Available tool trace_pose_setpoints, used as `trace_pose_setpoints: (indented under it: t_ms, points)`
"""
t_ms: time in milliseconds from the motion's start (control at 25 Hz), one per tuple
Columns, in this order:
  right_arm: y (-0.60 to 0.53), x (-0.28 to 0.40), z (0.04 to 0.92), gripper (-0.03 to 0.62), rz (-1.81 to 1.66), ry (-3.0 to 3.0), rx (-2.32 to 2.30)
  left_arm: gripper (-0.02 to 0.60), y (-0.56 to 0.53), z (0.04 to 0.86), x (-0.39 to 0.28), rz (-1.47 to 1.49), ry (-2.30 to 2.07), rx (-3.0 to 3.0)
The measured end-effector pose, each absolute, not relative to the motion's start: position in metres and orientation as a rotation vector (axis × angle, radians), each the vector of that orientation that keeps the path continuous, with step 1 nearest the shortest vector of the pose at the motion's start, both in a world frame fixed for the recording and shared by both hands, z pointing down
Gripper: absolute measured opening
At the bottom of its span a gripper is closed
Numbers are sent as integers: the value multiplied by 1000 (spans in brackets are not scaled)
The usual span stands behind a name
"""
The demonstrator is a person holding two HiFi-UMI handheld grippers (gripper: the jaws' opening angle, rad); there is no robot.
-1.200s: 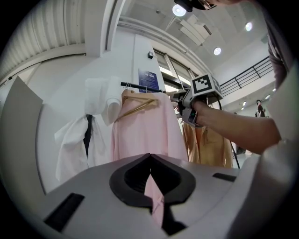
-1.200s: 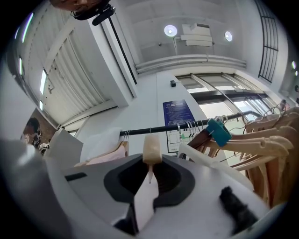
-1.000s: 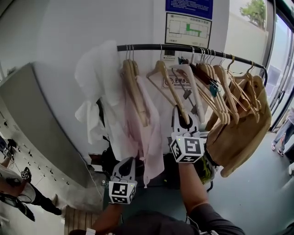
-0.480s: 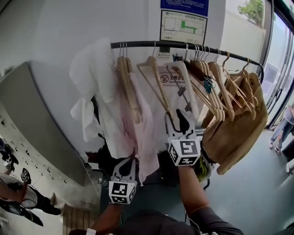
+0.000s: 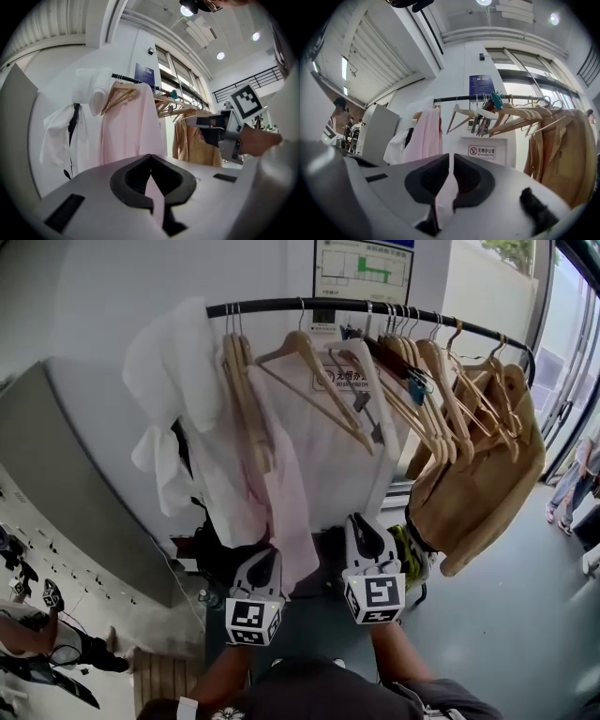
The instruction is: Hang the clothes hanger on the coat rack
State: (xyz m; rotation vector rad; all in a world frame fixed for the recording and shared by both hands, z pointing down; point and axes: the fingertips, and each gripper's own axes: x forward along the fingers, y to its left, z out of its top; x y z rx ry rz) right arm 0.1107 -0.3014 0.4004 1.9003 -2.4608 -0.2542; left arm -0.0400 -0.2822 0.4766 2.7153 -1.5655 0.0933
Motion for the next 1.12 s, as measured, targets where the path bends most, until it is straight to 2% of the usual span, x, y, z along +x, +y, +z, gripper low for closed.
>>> trace_pose_setpoints:
  t_ms: [120, 440, 1120]
  points:
    - [-278, 111, 418, 14, -211, -2447, 1915, 9, -284, 467, -38, 82, -1576, 2744]
    - [-262, 111, 447, 14, -241, -2395, 1894, 9, -283, 461, -27, 53, -1553, 2766]
    - [-252, 96, 447, 14, -287, -2432, 1845, 9, -266, 461, -22, 69, -1539, 2790]
